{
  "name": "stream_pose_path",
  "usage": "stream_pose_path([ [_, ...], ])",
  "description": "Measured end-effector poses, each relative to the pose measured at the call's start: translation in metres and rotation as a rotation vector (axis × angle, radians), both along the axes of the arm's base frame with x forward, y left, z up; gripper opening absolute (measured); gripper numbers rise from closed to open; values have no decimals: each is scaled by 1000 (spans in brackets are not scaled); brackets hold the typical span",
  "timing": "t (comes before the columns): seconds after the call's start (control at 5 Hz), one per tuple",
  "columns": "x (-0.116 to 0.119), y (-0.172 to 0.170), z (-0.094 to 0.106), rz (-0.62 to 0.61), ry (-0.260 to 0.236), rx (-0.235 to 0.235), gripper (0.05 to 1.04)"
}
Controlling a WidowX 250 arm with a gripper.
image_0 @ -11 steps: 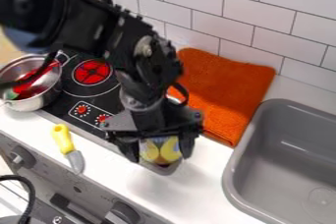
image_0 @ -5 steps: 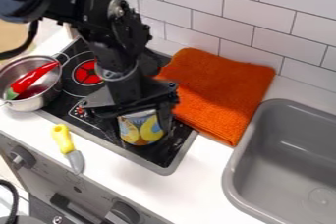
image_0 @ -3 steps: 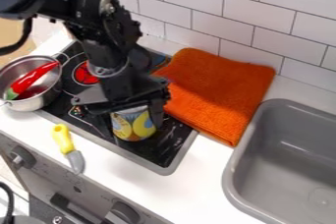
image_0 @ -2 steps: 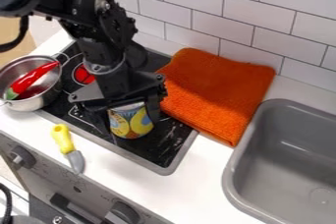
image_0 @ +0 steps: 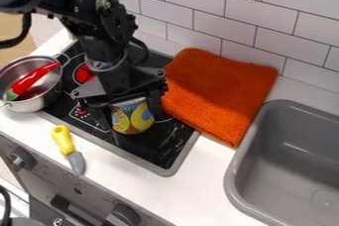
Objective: Put the can in the left side burner
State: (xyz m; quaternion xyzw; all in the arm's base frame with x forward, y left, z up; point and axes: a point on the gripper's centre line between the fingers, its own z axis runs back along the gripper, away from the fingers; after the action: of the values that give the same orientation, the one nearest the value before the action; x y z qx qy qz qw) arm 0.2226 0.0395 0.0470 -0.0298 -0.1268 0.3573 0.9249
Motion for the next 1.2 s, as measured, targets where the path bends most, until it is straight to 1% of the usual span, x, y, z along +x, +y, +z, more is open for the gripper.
stream_pose_path([
  [0.4,5,4,0,-1,-22,8,999],
  [0.6,4,9,0,5,-21,6,999],
  [0.8,7,16,-1,29,-16,15,999],
  [1.0,13,27,-2,46,-22,24,999],
  [1.2,23,34,-4,44,-13,39,999],
])
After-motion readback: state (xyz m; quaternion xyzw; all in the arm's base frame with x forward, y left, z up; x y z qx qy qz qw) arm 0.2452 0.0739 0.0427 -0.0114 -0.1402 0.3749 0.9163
